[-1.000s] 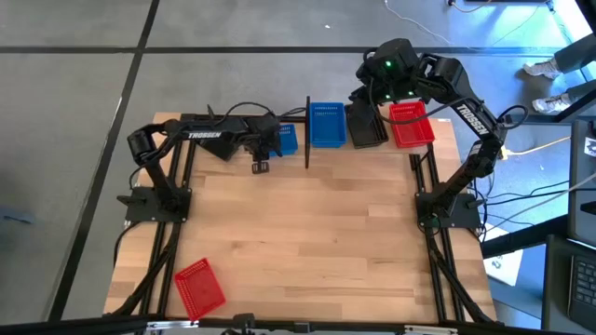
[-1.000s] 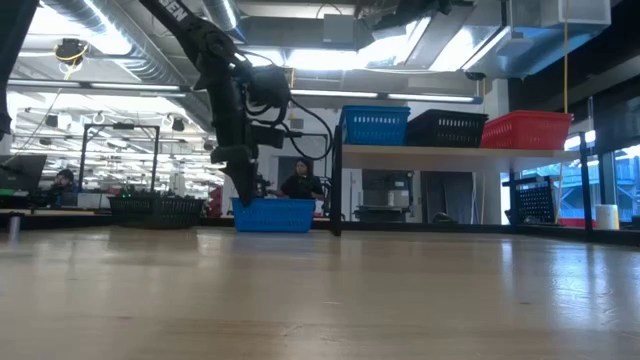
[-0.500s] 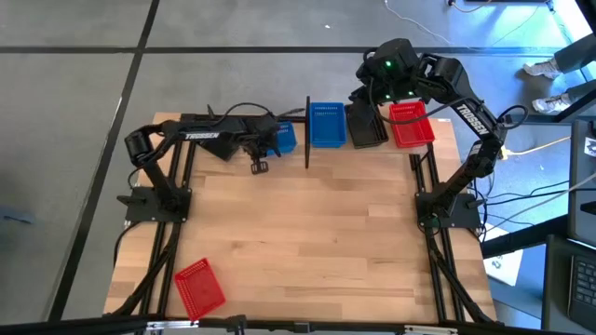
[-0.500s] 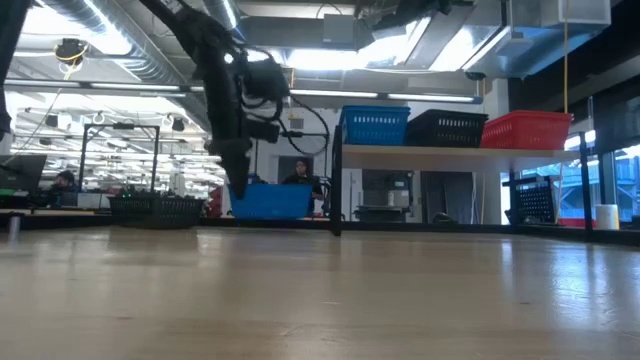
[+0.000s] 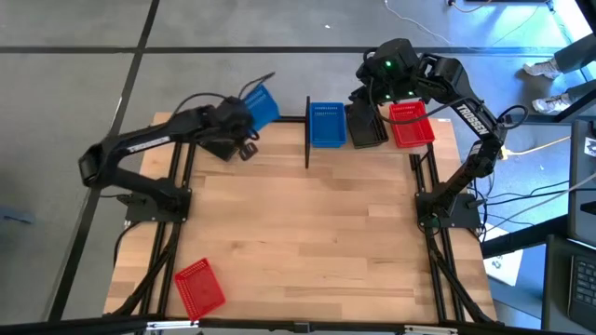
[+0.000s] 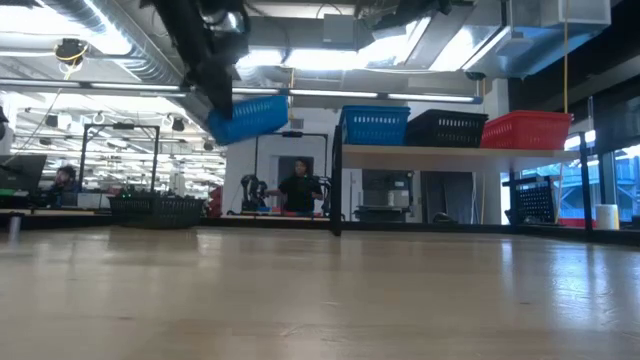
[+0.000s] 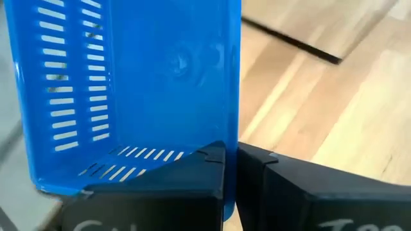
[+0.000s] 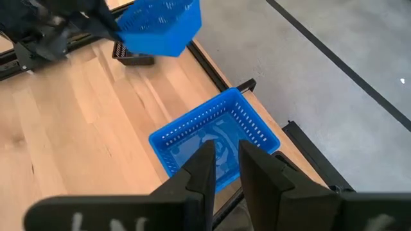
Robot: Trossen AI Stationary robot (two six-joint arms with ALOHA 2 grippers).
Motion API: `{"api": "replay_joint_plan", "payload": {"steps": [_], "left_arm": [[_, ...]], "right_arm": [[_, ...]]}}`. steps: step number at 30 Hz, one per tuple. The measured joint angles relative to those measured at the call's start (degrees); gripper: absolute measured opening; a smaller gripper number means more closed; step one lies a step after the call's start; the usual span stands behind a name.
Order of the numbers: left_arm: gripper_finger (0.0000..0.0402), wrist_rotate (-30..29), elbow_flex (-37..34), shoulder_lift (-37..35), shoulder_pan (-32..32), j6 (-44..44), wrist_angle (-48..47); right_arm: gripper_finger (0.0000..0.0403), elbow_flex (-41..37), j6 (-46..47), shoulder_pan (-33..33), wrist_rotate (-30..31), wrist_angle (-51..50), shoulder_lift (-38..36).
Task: Stack baskets on shelf by color
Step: Stack the blue bin on the blue bin on the shelf
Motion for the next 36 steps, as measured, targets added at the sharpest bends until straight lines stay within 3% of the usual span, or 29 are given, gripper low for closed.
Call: {"api": "replay_joint_plan", "payload": {"steps": [6, 12, 17, 28, 32, 36], "left_arm": [[0.0, -4.24, 0.0, -2.88, -4.23, 10.2, -0.03], [0.0, -9.62, 0.0, -3.3, -8.06, 20.64, 0.01], [0.0, -10.75, 0.0, -3.33, -9.98, 25.39, 0.07], [0.0, 1.11, 0.0, -3.33, -11.82, 30.69, -0.84], [0.0, 1.66, 0.0, -3.33, -11.8, 29.2, -1.23], [0.0, 1.67, 0.0, -3.33, -11.8, 28.04, -1.64]], "right_arm": [[0.0067, -0.3, -5.53, 0.11, -1.67, 0.09, 0.0], [0.0067, -0.57, -25.32, 3.07, -13.89, 0.23, 0.36], [0.0067, -0.57, -38.11, 7.68, -17.87, 1.33, 1.84], [0.0067, -0.57, -44.87, 16.48, -7.14, 7.64, 9.6], [0.0067, -0.57, -44.92, 17.87, -3.64, 8.7, 12.5], [0.0067, -0.57, -44.89, 18.85, 3.55, 9.62, 14.41]]}}
